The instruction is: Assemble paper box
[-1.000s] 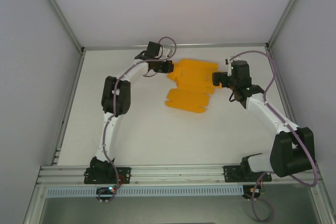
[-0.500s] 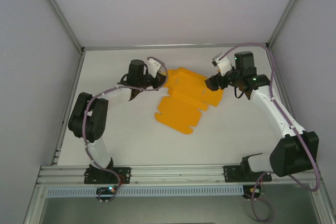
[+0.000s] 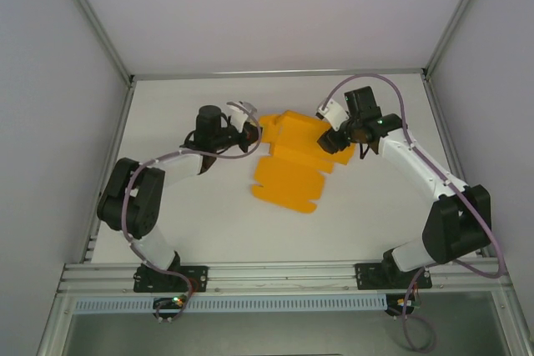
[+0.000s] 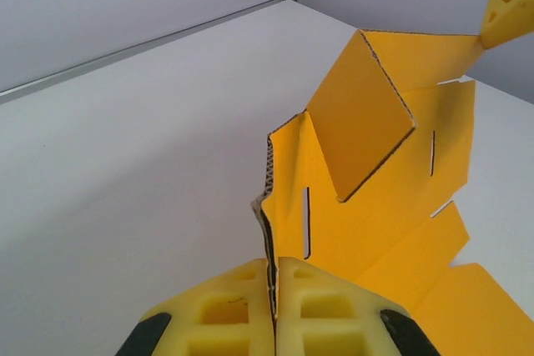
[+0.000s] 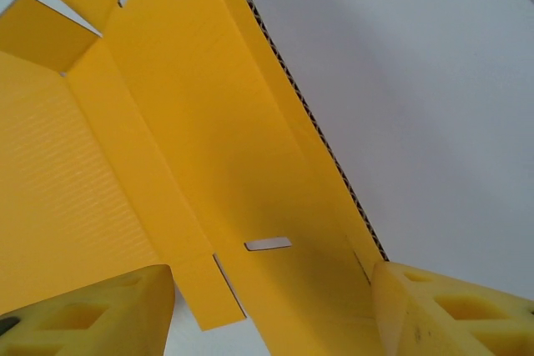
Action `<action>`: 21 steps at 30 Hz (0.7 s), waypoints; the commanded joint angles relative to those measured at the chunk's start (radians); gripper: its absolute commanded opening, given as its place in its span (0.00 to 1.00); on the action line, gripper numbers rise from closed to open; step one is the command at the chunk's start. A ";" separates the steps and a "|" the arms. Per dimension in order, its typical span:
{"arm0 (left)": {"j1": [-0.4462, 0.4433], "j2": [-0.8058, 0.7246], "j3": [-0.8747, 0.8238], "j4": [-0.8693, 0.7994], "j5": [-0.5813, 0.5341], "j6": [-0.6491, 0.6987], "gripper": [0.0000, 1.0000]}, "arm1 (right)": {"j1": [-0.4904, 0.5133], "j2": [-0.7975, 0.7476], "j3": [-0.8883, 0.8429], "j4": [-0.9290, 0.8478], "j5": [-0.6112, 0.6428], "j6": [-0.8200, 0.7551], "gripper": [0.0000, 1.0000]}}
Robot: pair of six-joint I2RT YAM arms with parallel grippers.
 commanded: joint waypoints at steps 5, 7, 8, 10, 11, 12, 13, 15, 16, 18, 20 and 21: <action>-0.013 -0.021 -0.017 0.041 0.053 0.032 0.00 | 0.032 0.030 0.028 0.038 0.082 -0.047 0.61; -0.013 -0.023 -0.015 0.015 0.042 0.047 0.00 | 0.032 0.021 0.024 0.057 0.112 -0.051 0.63; -0.012 -0.022 -0.008 -0.009 0.020 0.055 0.00 | 0.031 0.014 0.027 0.061 0.121 -0.059 0.64; -0.012 -0.021 -0.006 -0.027 0.009 0.061 0.00 | 0.029 0.000 0.041 0.048 0.107 -0.076 0.63; -0.012 -0.021 -0.012 -0.018 0.015 0.057 0.00 | 0.030 -0.002 0.050 0.033 0.100 -0.086 0.63; -0.012 -0.023 -0.016 -0.009 0.015 0.056 0.00 | 0.030 -0.002 0.059 0.024 0.100 -0.097 0.64; -0.012 -0.025 -0.022 -0.004 0.017 0.053 0.00 | 0.028 -0.001 0.065 0.016 0.104 -0.108 0.64; -0.012 -0.028 -0.024 -0.002 0.013 0.053 0.00 | 0.022 0.011 0.073 -0.010 0.097 -0.126 0.66; -0.012 -0.030 -0.027 0.001 0.018 0.053 0.00 | 0.022 0.021 0.078 -0.022 0.080 -0.134 0.67; -0.012 -0.036 -0.035 0.014 0.026 0.051 0.00 | 0.021 0.043 0.079 -0.034 0.060 -0.141 0.67; -0.012 -0.043 -0.048 0.028 0.028 0.051 0.00 | 0.022 0.072 0.080 -0.041 0.065 -0.145 0.67; -0.012 -0.047 -0.053 0.032 0.028 0.055 0.00 | 0.021 0.086 0.084 -0.046 0.067 -0.145 0.66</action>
